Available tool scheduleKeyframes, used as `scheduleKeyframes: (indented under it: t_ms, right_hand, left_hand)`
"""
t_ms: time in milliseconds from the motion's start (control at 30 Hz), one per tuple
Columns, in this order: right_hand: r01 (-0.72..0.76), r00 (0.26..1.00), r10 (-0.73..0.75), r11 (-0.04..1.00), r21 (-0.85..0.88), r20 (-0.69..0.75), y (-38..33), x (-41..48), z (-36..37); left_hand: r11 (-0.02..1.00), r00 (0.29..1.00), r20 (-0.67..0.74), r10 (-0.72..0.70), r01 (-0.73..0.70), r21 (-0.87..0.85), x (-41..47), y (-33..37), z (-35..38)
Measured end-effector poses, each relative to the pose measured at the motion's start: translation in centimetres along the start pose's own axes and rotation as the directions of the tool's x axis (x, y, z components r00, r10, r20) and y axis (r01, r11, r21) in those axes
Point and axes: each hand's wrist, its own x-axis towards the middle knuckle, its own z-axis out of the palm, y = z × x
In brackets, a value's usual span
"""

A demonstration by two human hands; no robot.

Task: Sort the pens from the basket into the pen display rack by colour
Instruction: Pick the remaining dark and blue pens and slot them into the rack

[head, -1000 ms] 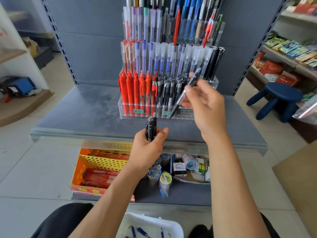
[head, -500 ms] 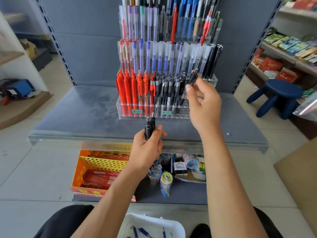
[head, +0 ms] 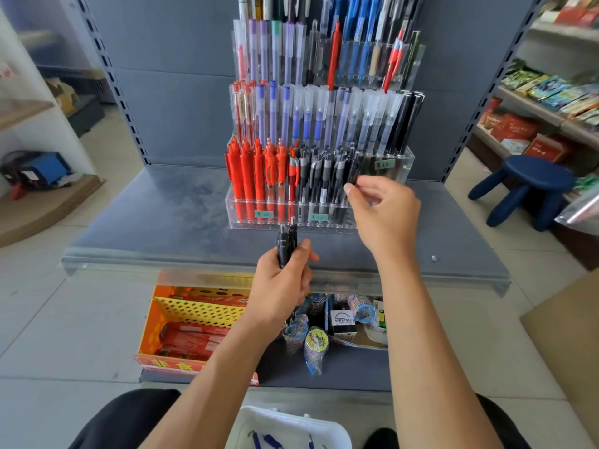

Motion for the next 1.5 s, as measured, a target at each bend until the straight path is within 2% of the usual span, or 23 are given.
scheduleKeyframes:
  t_ms: [133, 233, 300, 333, 400, 467, 533, 600, 700, 767, 833, 933, 1000, 1133, 1267, 1367, 1500]
  right_hand:
    - [0.001, 1.000, 0.000, 0.999, -0.050, 0.011, 0.0, -0.3, 0.1]
    - [-0.027, 1.000, 0.027, 1.000, 0.011, -0.002, -0.5, -0.7, -0.4]
    - [-0.027, 0.988, 0.015, 0.997, 0.073, 0.151, -0.9, -0.9, -1.2]
    - [-0.035, 0.952, 0.005, 0.995, 0.091, 0.306, -1.3, -1.0, -1.7]
    - [-0.041, 0.804, -0.002, 0.997, 0.058, 0.595, -1.9, -1.3, -2.0]
    - [-0.022, 0.696, 0.010, 1.000, 0.007, 0.718, -2.1, -1.9, -1.7]
    - [-0.006, 0.683, -0.001, 1.000, 0.007, 0.730, -2.1, -2.2, -1.2]
    - [-0.037, 0.702, -0.017, 0.997, 0.061, 0.712, -2.1, -2.3, -1.0]
    - [-0.089, 0.800, -0.024, 0.983, 0.158, 0.599, -2.2, -2.0, -1.1]
    - [-0.099, 0.834, -0.023, 0.977, 0.191, 0.551, -2.2, -1.9, -1.4]
    - [-0.135, 0.810, -0.005, 0.971, 0.195, 0.587, -2.0, -1.9, -1.7]
    - [-0.175, 0.717, 0.010, 0.970, 0.167, 0.697, -1.8, -2.0, -1.9]
    - [-0.173, 0.734, -0.010, 0.964, 0.201, 0.680, -2.0, -1.9, -1.8]
    - [-0.145, 0.877, -0.042, 0.927, 0.347, 0.479, -2.4, -1.0, -2.1]
    - [-0.021, 0.980, -0.061, 0.915, 0.404, 0.189, -2.1, 0.5, -2.7]
    - [0.109, 0.994, -0.104, 0.941, 0.321, -0.031, -1.6, 1.9, -3.0]
    - [0.159, 0.987, -0.145, 0.950, 0.268, -0.074, -0.8, 2.9, -2.5]
  left_hand:
    - [1.000, 1.000, 0.001, 0.002, -0.002, 0.002, -0.2, 0.2, 0.0]
    - [1.000, 1.000, 0.007, 0.000, 0.000, 0.023, -0.2, 0.4, 0.0]
    - [0.999, 1.000, 0.017, 0.001, -0.002, 0.040, -0.2, 0.4, 0.0]
    - [0.999, 1.000, 0.023, 0.006, -0.007, 0.043, -0.2, 0.4, 0.1]
    - [0.999, 0.999, 0.042, 0.024, -0.026, 0.042, -0.3, 0.4, 0.3]
    - [0.999, 0.997, 0.071, 0.034, -0.037, 0.039, -0.4, 0.6, 0.5]
    - [0.999, 0.996, 0.082, 0.031, -0.034, 0.030, -0.6, 0.6, 0.7]
    - [0.999, 0.995, 0.094, 0.025, -0.027, 0.021, -0.6, 0.7, 0.7]
    - [1.000, 0.990, 0.144, -0.005, 0.002, 0.022, -0.8, 0.8, 0.6]
    - [0.999, 0.985, 0.169, -0.019, 0.014, 0.034, -0.8, 0.7, 0.6]
    - [0.999, 0.984, 0.176, -0.020, 0.012, 0.044, -0.7, 0.5, 0.5]
    - [0.999, 0.985, 0.171, -0.024, 0.018, 0.036, -0.5, 0.2, 0.6]
    - [0.999, 0.986, 0.165, -0.027, 0.022, 0.028, -0.4, 0.1, 0.7]
    - [0.999, 0.988, 0.151, -0.036, 0.033, 0.024, -0.1, -0.2, 0.5]
    - [0.998, 0.989, 0.144, -0.039, 0.032, 0.055, 0.1, -0.6, 0.4]
    - [0.998, 0.990, 0.137, -0.044, 0.037, 0.055, 0.1, -0.7, 0.4]
    - [0.998, 0.990, 0.133, -0.043, 0.036, 0.049, 0.1, -0.7, 0.2]
